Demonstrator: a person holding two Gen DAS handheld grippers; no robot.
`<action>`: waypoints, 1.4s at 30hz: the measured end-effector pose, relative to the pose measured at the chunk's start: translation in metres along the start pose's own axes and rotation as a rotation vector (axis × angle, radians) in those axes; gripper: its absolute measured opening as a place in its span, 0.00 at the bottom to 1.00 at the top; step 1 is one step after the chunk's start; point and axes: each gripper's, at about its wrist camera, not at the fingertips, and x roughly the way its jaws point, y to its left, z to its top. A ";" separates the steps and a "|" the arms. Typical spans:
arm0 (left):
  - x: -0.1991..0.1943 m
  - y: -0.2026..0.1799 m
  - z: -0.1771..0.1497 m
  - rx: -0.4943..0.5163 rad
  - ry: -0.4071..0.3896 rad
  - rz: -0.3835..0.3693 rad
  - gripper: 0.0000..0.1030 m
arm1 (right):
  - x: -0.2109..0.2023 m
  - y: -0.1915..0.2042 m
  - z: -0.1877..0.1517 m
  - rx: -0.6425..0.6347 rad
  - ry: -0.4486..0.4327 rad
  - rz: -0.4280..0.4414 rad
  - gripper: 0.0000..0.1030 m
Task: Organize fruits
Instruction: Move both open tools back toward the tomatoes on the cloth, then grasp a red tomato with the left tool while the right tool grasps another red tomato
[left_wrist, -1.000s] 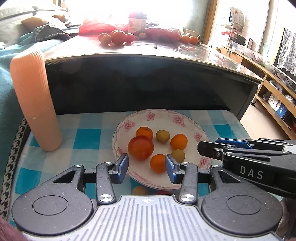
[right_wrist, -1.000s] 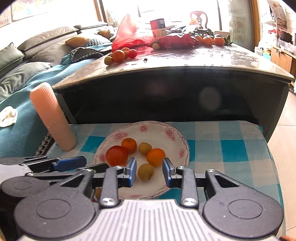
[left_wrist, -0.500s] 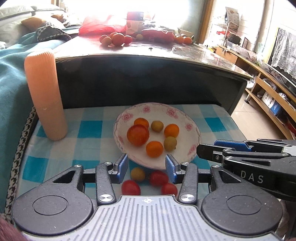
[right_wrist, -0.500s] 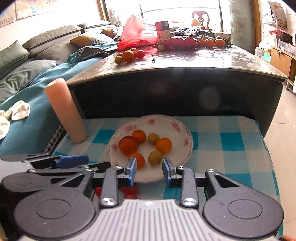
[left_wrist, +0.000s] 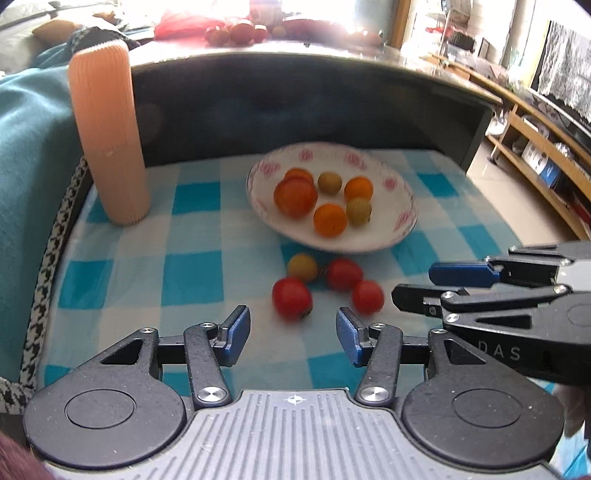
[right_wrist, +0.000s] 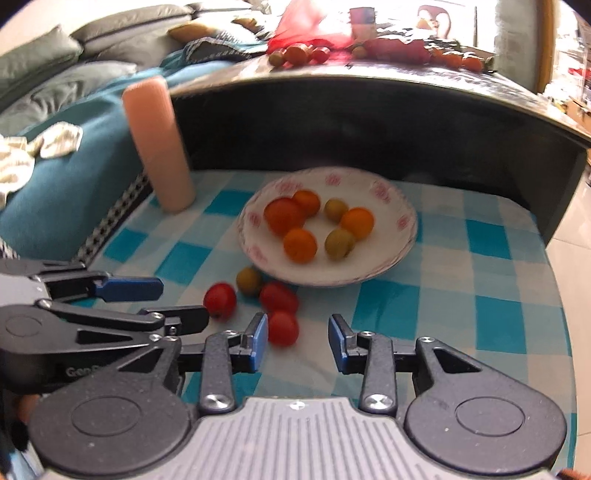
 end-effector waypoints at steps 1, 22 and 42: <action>0.000 0.001 -0.002 0.008 0.006 -0.003 0.59 | 0.003 0.001 -0.001 -0.008 0.006 0.007 0.54; 0.024 0.010 -0.008 0.045 0.046 -0.031 0.62 | 0.049 -0.002 -0.001 -0.026 0.072 0.057 0.48; 0.050 -0.005 0.005 0.029 0.020 0.021 0.37 | 0.027 -0.026 -0.007 0.018 0.075 0.012 0.44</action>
